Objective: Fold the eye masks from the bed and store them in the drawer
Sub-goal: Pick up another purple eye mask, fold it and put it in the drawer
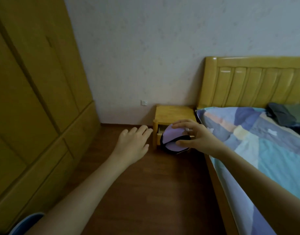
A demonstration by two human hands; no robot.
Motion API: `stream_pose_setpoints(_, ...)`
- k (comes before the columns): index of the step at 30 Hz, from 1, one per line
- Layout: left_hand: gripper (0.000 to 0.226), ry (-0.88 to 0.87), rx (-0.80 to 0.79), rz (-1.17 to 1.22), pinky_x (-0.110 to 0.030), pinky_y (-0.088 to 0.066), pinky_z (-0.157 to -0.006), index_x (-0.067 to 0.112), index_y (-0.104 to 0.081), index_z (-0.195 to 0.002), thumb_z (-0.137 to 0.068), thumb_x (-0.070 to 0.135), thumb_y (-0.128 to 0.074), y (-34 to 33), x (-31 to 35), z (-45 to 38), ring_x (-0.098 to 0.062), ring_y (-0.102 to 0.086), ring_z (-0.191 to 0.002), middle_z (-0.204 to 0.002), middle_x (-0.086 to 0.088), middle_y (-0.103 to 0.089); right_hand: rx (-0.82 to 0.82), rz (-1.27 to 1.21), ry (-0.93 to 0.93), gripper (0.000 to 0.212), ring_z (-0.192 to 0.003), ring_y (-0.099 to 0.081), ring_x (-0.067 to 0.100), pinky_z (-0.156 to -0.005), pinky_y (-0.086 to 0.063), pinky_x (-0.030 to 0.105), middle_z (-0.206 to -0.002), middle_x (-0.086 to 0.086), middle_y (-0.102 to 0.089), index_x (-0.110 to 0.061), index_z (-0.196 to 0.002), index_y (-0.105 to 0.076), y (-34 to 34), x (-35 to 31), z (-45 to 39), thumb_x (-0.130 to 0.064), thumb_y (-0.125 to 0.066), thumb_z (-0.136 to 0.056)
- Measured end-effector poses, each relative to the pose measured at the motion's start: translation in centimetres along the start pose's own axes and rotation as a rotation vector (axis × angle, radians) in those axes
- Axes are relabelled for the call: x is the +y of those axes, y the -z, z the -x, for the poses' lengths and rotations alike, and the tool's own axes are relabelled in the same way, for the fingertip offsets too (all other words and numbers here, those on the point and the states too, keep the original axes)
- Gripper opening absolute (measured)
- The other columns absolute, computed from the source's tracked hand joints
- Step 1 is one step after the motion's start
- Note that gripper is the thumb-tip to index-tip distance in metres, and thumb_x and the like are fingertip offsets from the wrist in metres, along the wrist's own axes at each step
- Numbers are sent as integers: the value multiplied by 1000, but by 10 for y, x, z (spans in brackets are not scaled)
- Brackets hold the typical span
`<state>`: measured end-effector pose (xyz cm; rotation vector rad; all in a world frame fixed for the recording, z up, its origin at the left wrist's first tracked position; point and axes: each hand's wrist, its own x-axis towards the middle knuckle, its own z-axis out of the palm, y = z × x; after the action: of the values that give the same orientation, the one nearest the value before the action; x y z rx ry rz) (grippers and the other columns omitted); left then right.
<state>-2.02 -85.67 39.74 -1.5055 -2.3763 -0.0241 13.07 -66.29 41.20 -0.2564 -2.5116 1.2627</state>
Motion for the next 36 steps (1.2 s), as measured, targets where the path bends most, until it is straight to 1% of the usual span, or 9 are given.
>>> stream_pose_setpoints(5, 52, -145, -106, 55, -34, -43, -79, 21, -34, -141, -93, 37, -46, -80, -15, -118, -21, -54, -110, -139, 1, -44, 47, -18, -160, 48, -117, -52, 4, -96, -49, 31, -128, -10, -51, -28, -117, -63, 17, 83, -64, -8, -77, -75)
stream_pose_setpoints(9, 53, -217, -169, 83, -32, -42, -75, 21, -34, -141, -92, 38, -46, -152, -18, -213, -20, -55, -107, -136, 1, -45, 81, -19, -267, 48, -116, -53, 3, -99, -49, 32, -126, -13, -51, -32, -114, -63, 43, 162, -118, -9, -77, -75)
stream_pose_setpoints(14, 49, -185, -226, 143, -32, -40, -74, 22, -37, -137, -92, 38, -48, -249, -30, -323, -19, -56, -103, -132, 2, -47, 83, -90, -362, 47, -115, -55, 7, -99, -48, 34, -123, -4, -54, -22, -115, -63, 71, 279, -218, -2, -76, -74)
stream_pose_setpoints(17, 49, -116, -258, 210, -32, -40, -75, 23, -37, -137, -92, 37, -49, -308, -41, -379, -19, -56, -105, -131, 3, -48, 53, -135, -429, 46, -116, -55, 12, -93, -51, 24, -126, 3, -53, -26, -111, -62, 73, 350, -286, 0, -74, -76)
stream_pose_setpoints(20, 46, -79, -305, 250, -34, -43, -77, 23, -40, -135, -92, 36, -50, -371, -54, -426, -19, -56, -105, -129, 3, -49, 6, -161, -490, 46, -115, -55, 13, -87, -52, 21, -128, 3, -53, -22, -115, -62, 62, 421, -350, -2, -75, -76)
stream_pose_setpoints(25, 41, -53, -394, 288, -37, -44, -77, 19, -43, -130, -92, 33, -50, -486, -73, -496, -23, -56, -104, -125, -1, -51, -86, -189, -579, 48, -116, -56, 16, -95, -51, 34, -127, 1, -54, -17, -119, -61, 17, 537, -433, -4, -76, -76)
stream_pose_setpoints(30, 33, -55, -494, 341, -36, -40, -71, 17, -46, -122, -92, 31, -50, -598, -80, -551, -25, -57, -98, -120, -3, -53, -133, -233, -671, 46, -116, -56, 18, -96, -51, 39, -125, 1, -56, -20, -118, -60, -26, 645, -491, -1, -74, -77)
stream_pose_setpoints(34, 29, -24, -537, 403, -33, -33, -66, 16, -49, -118, -92, 29, -51, -667, -80, -575, -25, -57, -93, -113, -3, -54, -115, -300, -754, 45, -114, -56, 19, -92, -52, 30, -123, 1, -55, -19, -117, -58, -52, 719, -525, 4, -70, -79)
stream_pose_setpoints(36, 30, -6, -568, 429, -32, -31, -65, 17, -49, -120, -93, 31, -49, -700, -76, -581, -23, -57, -92, -111, -2, -53, -109, -319, -780, 44, -114, -55, 19, -92, -52, 32, -123, 0, -54, -17, -117, -58, -65, 753, -536, 4, -70, -80)
